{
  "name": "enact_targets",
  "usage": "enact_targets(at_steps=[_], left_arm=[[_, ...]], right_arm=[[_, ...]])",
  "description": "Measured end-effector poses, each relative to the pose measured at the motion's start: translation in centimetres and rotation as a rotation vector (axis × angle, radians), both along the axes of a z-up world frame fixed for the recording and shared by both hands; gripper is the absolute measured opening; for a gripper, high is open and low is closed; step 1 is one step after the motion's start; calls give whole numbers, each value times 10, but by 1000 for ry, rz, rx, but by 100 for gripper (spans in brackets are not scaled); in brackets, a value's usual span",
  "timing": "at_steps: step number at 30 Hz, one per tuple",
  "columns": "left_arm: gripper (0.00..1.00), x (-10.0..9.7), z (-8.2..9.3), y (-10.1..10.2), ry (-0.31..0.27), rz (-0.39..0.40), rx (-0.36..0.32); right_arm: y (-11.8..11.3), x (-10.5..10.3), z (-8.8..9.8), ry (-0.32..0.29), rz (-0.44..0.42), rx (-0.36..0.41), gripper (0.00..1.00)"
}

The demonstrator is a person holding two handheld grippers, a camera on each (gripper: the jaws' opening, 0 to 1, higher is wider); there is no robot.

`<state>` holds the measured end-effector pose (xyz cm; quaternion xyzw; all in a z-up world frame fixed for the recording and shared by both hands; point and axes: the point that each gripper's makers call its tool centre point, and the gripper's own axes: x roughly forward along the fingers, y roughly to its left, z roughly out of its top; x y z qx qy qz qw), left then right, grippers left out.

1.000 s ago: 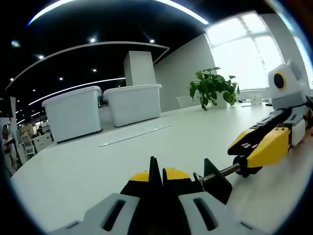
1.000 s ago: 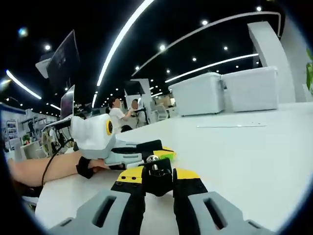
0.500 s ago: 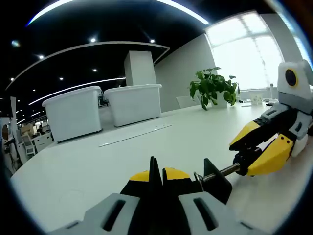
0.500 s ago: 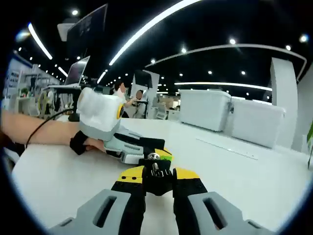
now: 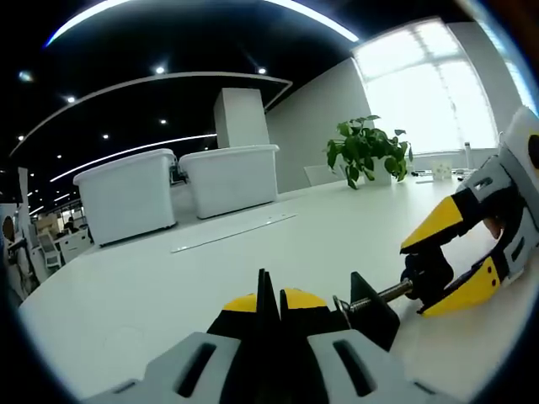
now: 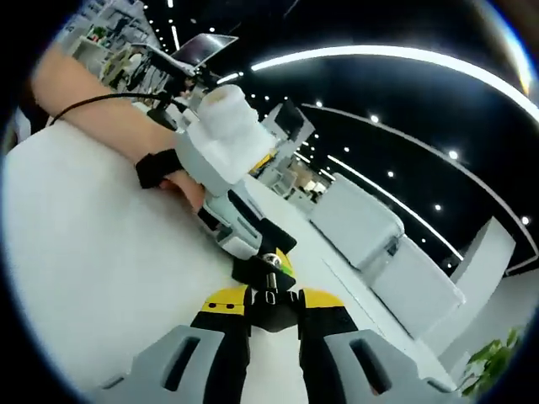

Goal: Clamp the fixed fixture on the desktop, loosen the retaining clip, secure it to the edge of the desk, and tighten the retaining clip.

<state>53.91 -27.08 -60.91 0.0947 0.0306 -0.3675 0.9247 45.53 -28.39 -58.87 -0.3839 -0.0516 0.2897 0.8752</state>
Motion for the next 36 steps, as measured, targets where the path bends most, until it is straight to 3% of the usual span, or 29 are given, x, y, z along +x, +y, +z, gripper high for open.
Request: enact_targets(at_steps=[5,9,22,36], left_arm=[[8,0,0,0,0,0,0],[8,-1,0,0,0,0,0],[8,-2,0,1,0,0,1],[8,-3,0,1,0,-1,1]], right_arm=[[0,2,-2,-60,5,-107,21],[0,3,-3,-80,7,-142,21],[2,1,-2,-112,12,-196,20],[3,-7,-2,-115,10,-188,21]])
